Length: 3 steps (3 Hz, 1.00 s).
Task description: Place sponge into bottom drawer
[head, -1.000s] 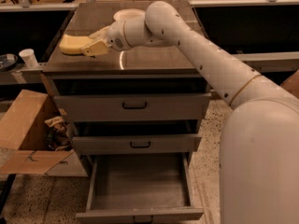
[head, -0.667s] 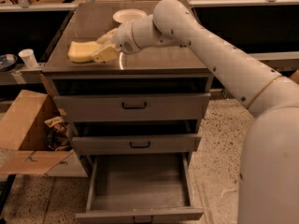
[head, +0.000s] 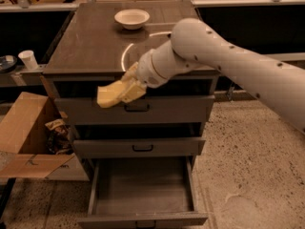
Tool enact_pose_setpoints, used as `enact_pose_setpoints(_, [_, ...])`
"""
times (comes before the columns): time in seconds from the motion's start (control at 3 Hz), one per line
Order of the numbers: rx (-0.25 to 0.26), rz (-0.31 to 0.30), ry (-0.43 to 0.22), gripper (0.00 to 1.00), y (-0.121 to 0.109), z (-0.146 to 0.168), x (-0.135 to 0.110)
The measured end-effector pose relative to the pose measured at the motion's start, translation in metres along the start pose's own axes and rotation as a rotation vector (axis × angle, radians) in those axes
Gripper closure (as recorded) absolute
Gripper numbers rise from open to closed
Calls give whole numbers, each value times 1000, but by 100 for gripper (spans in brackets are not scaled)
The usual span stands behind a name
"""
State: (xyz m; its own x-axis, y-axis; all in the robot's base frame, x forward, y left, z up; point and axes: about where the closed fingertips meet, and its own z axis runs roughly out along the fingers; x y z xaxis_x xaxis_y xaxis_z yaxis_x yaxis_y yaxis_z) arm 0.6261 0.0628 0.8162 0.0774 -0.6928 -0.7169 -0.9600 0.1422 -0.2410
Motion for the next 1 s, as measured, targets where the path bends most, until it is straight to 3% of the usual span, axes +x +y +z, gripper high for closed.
enact_pose_setpoints(0.33, [-2,64,125,100,31,-9,54])
enact_pose_setpoints(0.67, [-2,64,125,100,31,-9,54])
enact_pose_setpoints(1.0, [32,73,161,100,32,-4,83])
